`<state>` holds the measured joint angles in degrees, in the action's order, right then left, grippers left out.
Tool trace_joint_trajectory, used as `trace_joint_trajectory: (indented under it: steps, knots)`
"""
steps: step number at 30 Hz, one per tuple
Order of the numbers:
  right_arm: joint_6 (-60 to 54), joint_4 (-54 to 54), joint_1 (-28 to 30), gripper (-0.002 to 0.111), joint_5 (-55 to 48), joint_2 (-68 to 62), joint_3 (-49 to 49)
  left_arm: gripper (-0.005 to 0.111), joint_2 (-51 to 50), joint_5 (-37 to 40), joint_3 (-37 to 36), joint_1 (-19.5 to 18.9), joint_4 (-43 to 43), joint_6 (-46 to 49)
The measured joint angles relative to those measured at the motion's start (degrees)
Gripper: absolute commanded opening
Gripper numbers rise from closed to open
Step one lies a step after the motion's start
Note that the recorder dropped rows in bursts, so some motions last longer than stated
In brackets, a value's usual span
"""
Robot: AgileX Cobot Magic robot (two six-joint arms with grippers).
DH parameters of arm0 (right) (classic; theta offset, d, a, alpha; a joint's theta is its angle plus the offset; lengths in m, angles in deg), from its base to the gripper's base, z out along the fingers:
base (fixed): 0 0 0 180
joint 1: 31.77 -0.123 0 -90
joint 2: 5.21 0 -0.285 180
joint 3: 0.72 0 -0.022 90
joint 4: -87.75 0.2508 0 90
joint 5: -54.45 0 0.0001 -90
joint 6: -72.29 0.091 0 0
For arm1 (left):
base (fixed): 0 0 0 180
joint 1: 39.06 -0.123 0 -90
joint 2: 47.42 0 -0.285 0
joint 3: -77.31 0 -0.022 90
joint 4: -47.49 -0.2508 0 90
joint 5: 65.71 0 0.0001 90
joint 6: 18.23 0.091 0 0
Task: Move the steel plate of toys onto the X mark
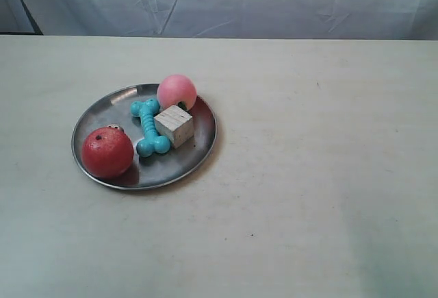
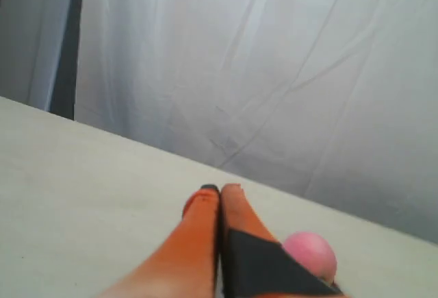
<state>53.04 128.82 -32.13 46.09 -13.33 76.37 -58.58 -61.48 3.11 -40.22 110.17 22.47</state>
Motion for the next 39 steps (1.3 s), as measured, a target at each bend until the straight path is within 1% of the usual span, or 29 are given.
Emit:
trace_joint_trajectory:
  steps: [3, 8, 18, 39]
  knots:
    - [0.00, 0.00, 0.00, 0.000, 0.00, 0.00, 0.00, 0.000, 2.58, -3.29, -2.34, 0.00, 0.84, 0.00]
    - [0.00, 0.10, 0.00, 0.000, -0.11, 0.11, 0.00, 0.000, 3.02, -4.87, -2.77, 0.65, 1.03, 0.00]
    - [0.00, 0.10, 0.00, 0.000, -0.11, 0.11, 0.00, 0.000, 3.16, -4.98, -2.77, 6.33, 1.58, 0.00]
    - [0.00, 0.29, 0.00, 0.000, -0.11, 0.11, 0.00, 0.000, 3.16, -4.98, -2.77, 6.62, 1.58, 0.00]
